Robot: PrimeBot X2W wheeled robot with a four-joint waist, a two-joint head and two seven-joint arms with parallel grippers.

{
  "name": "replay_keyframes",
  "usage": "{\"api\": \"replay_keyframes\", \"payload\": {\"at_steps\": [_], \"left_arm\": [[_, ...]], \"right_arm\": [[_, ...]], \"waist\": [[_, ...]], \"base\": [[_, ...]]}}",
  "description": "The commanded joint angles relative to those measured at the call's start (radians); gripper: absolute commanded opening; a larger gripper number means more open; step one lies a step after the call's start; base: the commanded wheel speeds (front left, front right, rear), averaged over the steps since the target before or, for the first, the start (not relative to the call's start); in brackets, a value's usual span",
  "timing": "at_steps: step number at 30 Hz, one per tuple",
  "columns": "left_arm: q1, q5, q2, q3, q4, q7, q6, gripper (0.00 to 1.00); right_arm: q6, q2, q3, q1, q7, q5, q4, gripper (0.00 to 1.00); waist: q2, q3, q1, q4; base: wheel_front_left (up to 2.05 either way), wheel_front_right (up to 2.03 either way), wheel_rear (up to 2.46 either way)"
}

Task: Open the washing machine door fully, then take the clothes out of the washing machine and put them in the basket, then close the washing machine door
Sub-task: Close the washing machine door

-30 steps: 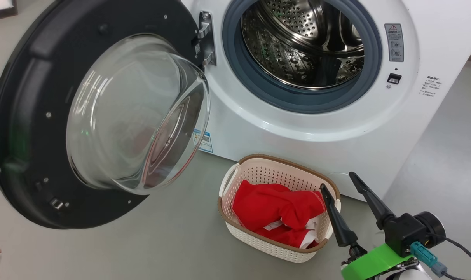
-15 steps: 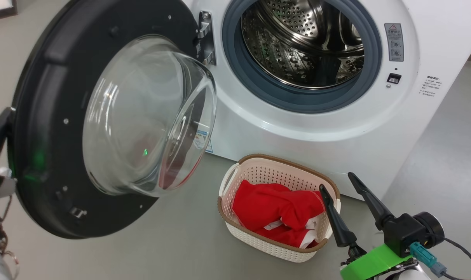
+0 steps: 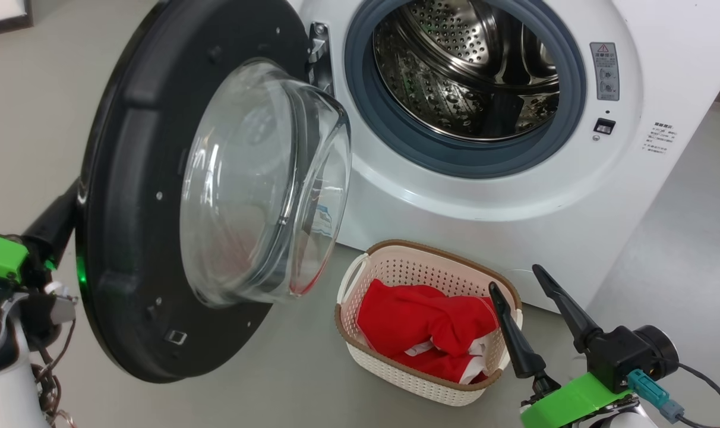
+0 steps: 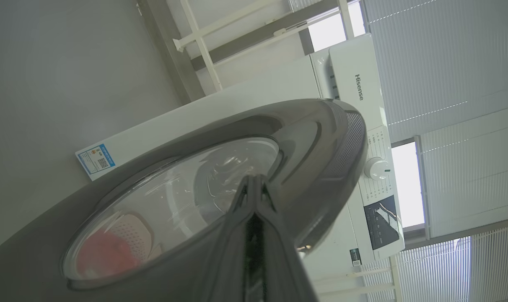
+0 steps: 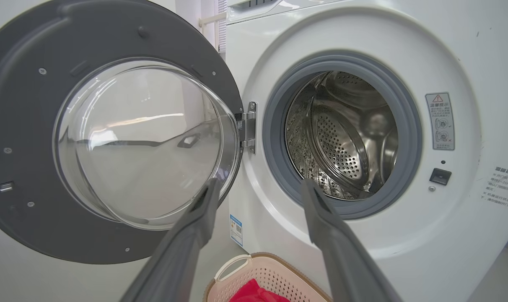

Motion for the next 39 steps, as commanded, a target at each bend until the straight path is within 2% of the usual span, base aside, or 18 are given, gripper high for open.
{"api": "replay_keyframes", "payload": {"at_steps": [1,6,14,29,39], "left_arm": [[0.021,-0.017,0.014,-0.002,-0.059,0.027,0.01,0.0],[0.064,-0.047,-0.003,-0.033,-0.126,0.04,0.035,0.0],[0.119,-0.119,-0.01,-0.098,-0.166,0.023,0.045,0.0],[0.193,-0.31,-0.011,-0.274,-0.244,-0.118,0.043,0.0],[0.209,-0.371,-0.011,-0.363,-0.28,-0.186,0.038,0.0]], "right_arm": [[0.006,0.0,0.021,-0.02,-0.006,0.006,-0.021,1.0],[0.006,0.0,0.027,-0.021,-0.006,0.011,-0.021,1.0],[0.006,0.0,0.034,-0.019,-0.006,0.014,-0.018,1.0],[0.006,0.0,0.036,-0.024,-0.006,0.017,-0.015,1.0],[0.006,0.0,0.048,-0.038,-0.006,0.015,-0.013,1.0]], "waist": [[0.0,-0.002,0.0,0.003],[0.0,-0.003,0.0,0.004],[0.0,-0.009,0.0,-0.007],[0.0,0.002,0.0,-0.035],[0.0,0.025,0.0,-0.066]], "base": [[0.0,0.0,0.0],[0.0,0.0,0.0],[0.0,0.0,0.0],[0.0,0.0,0.0],[0.0,0.0,0.0]]}}
